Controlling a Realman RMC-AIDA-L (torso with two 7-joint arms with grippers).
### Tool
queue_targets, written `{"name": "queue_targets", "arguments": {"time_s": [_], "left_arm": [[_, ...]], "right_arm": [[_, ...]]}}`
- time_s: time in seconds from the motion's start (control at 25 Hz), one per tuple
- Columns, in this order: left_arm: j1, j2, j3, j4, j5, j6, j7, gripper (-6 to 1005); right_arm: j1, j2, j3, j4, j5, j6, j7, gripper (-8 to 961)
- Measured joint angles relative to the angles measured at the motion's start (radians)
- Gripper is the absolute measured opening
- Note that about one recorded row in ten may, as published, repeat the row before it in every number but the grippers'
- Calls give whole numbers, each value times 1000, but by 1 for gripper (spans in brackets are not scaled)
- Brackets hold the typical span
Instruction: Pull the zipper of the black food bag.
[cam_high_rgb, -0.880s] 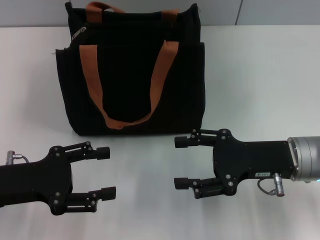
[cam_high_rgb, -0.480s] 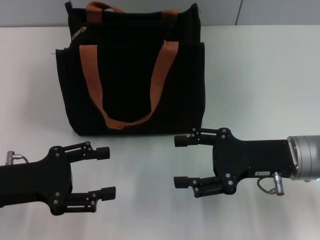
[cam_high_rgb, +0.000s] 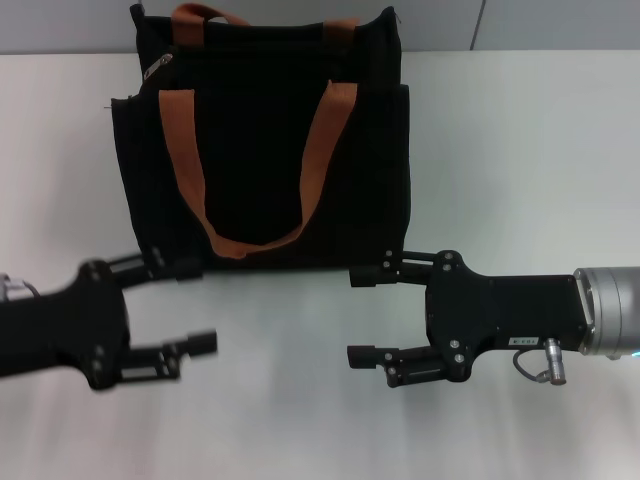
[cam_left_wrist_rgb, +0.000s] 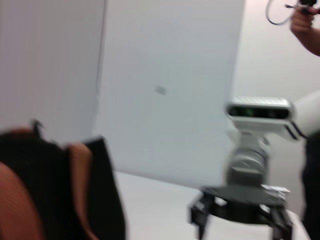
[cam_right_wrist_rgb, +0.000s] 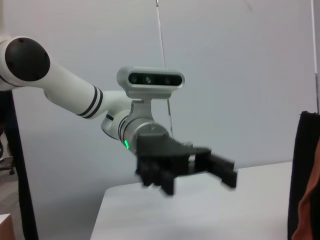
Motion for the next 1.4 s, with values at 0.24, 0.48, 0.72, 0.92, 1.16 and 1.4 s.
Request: {"name": "queue_targets", "arguments": {"time_s": [0.24,0.48,0.72,0.92,1.16,1.4], "left_arm": [[-33,30,-193,1,-9,-11,-9,802],[-73,80,-356,14,-11,-142,-41,800],[-118,98,-355,52,-14,-312,-21,799],[-152,87,-278,63,-8,-407,15,797],[-181,58,-95,60,-6,-493,16,795],[-209,39,-21,58,-6,-568,18,793]], "right_arm": [[-5,-1,17,0,0,0,0,805],[-6,-1,17,0,0,0,-7,805],[-8,-2,32,0,0,0,-11,805],[-9,-2,43,0,0,-4,-8,804],[-10,-2,53,0,0,2,-3,804],[-11,-2,58,0,0,2,7,804]]}}
